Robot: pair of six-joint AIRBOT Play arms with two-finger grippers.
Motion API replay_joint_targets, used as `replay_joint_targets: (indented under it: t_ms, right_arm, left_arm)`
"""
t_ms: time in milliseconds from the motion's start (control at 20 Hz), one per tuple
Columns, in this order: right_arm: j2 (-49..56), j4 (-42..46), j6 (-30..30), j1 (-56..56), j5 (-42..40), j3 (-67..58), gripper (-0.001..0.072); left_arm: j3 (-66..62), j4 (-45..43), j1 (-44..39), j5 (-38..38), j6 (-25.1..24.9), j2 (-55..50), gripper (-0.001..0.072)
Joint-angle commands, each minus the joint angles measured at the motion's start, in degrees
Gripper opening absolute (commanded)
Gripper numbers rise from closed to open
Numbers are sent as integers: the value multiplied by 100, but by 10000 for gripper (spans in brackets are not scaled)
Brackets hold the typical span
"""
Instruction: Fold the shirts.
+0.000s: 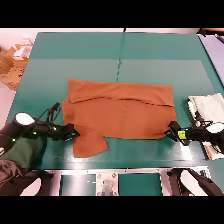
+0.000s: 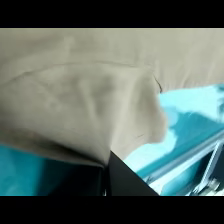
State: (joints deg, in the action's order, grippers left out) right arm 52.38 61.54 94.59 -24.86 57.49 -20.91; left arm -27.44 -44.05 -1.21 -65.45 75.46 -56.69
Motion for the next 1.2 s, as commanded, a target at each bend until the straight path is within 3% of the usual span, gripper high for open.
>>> replay_joint_targets:
  t_ms: [0, 150, 450, 650, 950, 1000, 1050, 1100, 1150]
  right_arm:
    - [-125, 839, 382, -4, 977, -472, 16]
    - [-444, 1069, 466, -4, 1294, -857, 16]
    - [-258, 417, 267, 7, 1047, -2020, 16]
    - [721, -249, 31, 142, 431, -2874, 16]
    - [2861, -507, -31, 824, -319, -4247, 17]
    - [3244, -577, -28, 863, -398, -4468, 18]
    - [3571, -671, -31, 870, -463, -4660, 48]
    - [3875, -787, -33, 870, -544, -4870, 227]
    - [4081, -798, -37, 835, -566, -5077, 382]
  left_arm:
    - [-804, -708, 2, -1106, 409, 9, 22]
    - [-1471, -708, 2, -1362, 525, 9, 22]
    - [-2868, -695, 2, -925, 461, -363, 21]
    - [-3888, -680, 2, -717, 345, -1502, 22]
    - [-5532, -205, 2, -271, -120, -3467, 23]
    - [-5705, -149, 2, -109, -210, -3775, 49]
    - [-5823, -74, 2, 109, -245, -4041, 325]
    - [-5877, 26, 2, 415, -243, -4242, 581]
    - [-5912, 92, 17, 710, -236, -4321, 589]
